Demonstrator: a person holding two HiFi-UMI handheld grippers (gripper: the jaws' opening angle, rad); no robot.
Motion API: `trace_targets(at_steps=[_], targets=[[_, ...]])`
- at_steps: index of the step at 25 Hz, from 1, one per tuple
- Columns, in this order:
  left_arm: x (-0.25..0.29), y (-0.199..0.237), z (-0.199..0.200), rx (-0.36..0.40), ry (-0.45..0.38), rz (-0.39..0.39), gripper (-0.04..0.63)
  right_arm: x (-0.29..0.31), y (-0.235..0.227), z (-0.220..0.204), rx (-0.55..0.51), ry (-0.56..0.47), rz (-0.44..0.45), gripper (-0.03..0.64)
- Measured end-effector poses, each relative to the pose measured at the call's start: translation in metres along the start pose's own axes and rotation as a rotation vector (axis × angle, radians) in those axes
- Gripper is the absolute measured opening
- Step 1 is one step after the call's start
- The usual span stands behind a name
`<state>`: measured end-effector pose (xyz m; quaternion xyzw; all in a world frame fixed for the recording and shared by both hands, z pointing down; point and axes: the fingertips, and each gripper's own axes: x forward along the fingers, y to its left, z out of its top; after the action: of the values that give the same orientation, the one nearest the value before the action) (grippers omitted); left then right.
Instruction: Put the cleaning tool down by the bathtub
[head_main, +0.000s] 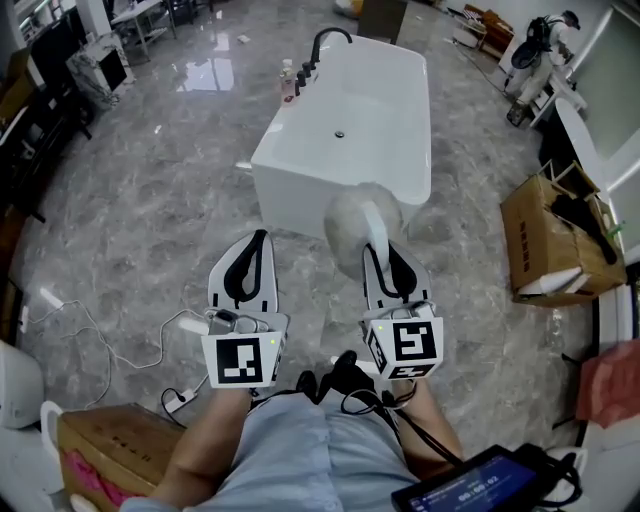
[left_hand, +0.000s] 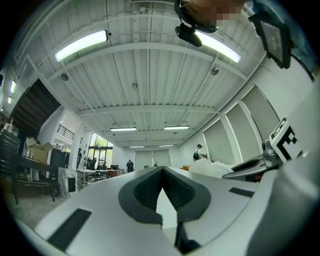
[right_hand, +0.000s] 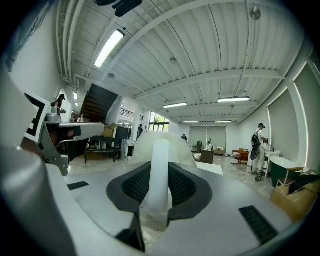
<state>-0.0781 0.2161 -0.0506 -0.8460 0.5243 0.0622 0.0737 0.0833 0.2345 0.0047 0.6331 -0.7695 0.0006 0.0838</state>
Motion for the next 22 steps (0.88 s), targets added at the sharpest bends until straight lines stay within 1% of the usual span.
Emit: trace_targets(at_steps=[4, 7, 9, 13, 17, 22], targets=[[0.007, 0.002, -0.013, -0.009, 0.014, -0.012, 0.015, 0.010, -0.005, -0.004, -0.004, 0.003, -0.016, 0.104], [0.015, 0.002, -0.027, 0.024, 0.035, -0.030, 0.014, 0.018, -0.014, -0.010, -0.011, 0.014, -0.026, 0.104], [0.025, -0.003, -0.032, 0.031, 0.046, -0.039, 0.014, 0.023, -0.024, -0.013, -0.007, 0.022, -0.034, 0.104], [0.070, -0.016, -0.048, 0.009, 0.060, -0.040, 0.015, 0.054, -0.060, -0.028, 0.010, 0.040, -0.032, 0.104], [0.115, -0.024, -0.069, 0.034, 0.095, -0.046, 0.014, 0.090, -0.092, -0.041, 0.034, 0.056, -0.016, 0.104], [0.180, -0.039, -0.088, 0.073, 0.135, -0.041, 0.014, 0.138, -0.137, -0.050, 0.061, 0.062, 0.024, 0.103]])
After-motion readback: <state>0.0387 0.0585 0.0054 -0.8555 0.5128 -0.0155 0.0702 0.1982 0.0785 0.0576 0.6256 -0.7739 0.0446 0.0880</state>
